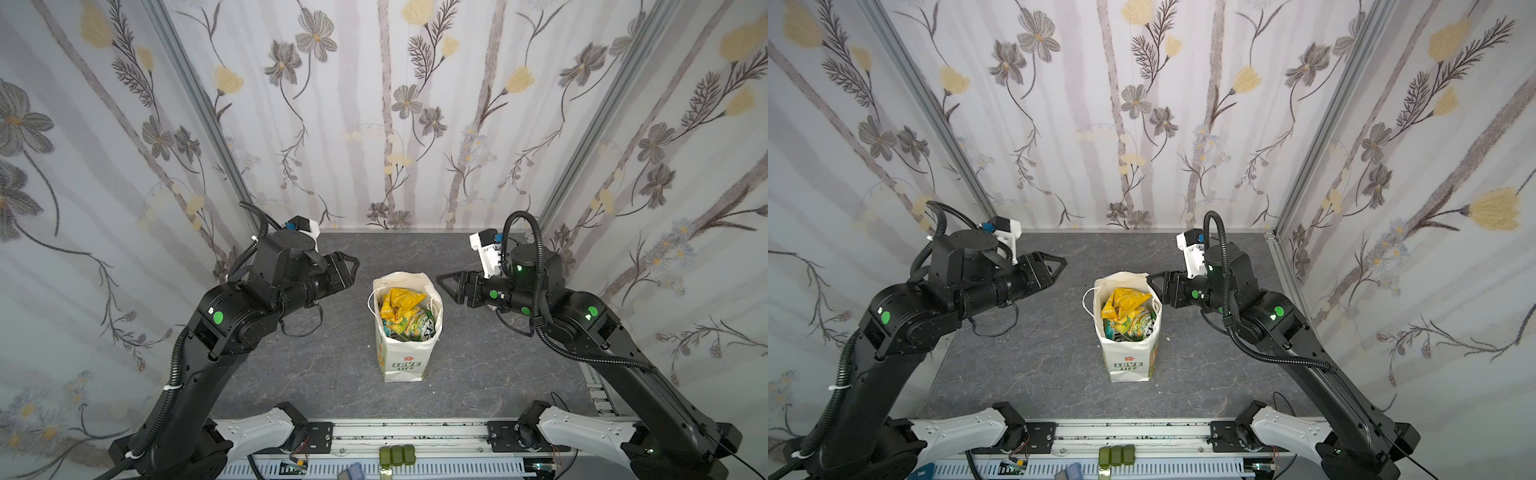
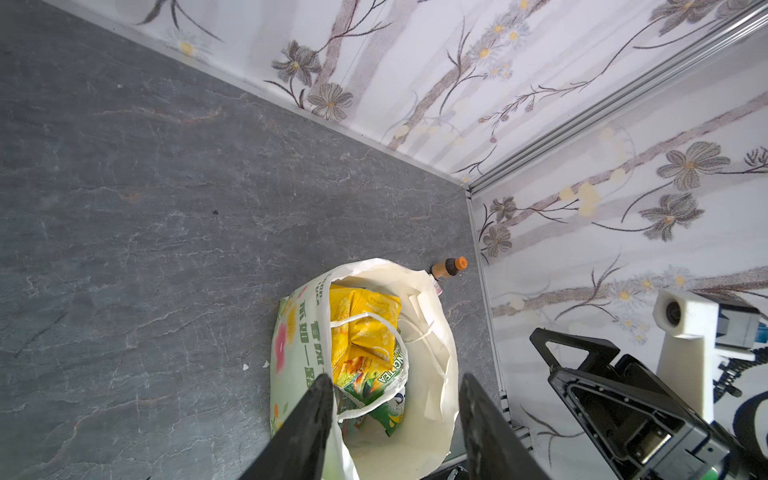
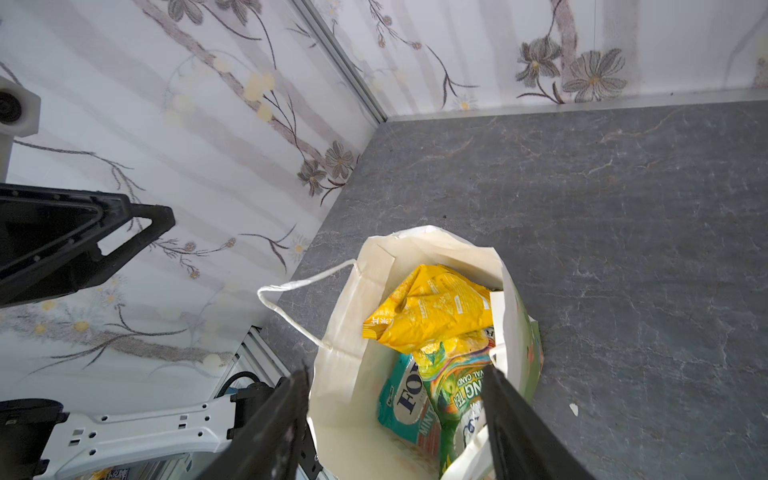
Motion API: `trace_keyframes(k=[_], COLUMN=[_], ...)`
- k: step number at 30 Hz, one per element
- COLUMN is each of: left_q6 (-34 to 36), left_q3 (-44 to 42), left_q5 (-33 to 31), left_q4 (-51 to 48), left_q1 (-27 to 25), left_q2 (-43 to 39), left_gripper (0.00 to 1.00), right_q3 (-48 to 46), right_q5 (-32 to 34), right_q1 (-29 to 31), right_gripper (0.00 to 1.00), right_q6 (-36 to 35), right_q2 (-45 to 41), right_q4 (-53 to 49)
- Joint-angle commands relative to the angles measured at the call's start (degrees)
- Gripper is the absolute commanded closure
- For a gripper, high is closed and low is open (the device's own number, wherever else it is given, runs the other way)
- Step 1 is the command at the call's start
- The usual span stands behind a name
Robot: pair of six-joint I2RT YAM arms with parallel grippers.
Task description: Take the snacks out of the paper bag
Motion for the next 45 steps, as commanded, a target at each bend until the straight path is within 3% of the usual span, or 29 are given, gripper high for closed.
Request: trace_keyframes(k=[1, 9, 14, 18, 29, 34, 36, 41, 45], left_q6=[4.5, 15.0, 15.9, 13.4, 10.3, 10.4, 11.1, 9.4, 9.6], left_q3=[4.3, 17.0, 19.7, 17.9, 8.7, 0.6, -5.2, -16.8, -24.4], left_q5=[0.3, -2.2, -3.4, -8.6, -8.5, -6.7, -6.6, -5.4, -4.9], left_q4=[-3.9, -16.3, -19.6, -20.7, -14.9, -8.9, -4.6, 4.1, 9.4], left_q1=[-0.8, -7.9, -10.7, -12.1, -12.6, -13.0, -13.3, -13.6, -13.6], left_q2=[1.9, 9.6, 11.2, 10.7, 5.5, 0.6, -2.3, -9.8, -16.4], left_gripper=[0.45, 0.19, 0.12, 0.08, 0.03, 0.02, 0.02, 0.02, 0.01], right_q3=[2.2, 17.6, 22.6, 24.0, 20.0, 17.5, 13.4, 1.6, -1.1], right_q5=[1.4, 6.3, 7.8, 5.1, 4.3, 11.8, 13.9, 16.7, 19.2], right_q1=[0.5, 2.6, 3.8, 5.3, 11.2, 12.5, 12.6, 13.3, 13.3], right_gripper=[0.35, 0.36, 0.33, 0.31, 0.29, 0.27, 0.32, 0.54, 0.55], right_q6=[-1.9, 4.3, 8.3, 8.7, 10.3, 9.5, 9.2, 10.5, 9.0], right_q2=[2.0, 16.0, 23.6, 28.2, 33.3, 32.9, 31.1, 23.6, 21.7], right_q4=[1.4, -16.1, -20.5, -22.8, -17.8, -16.9, -13.8, 0.7, 6.6])
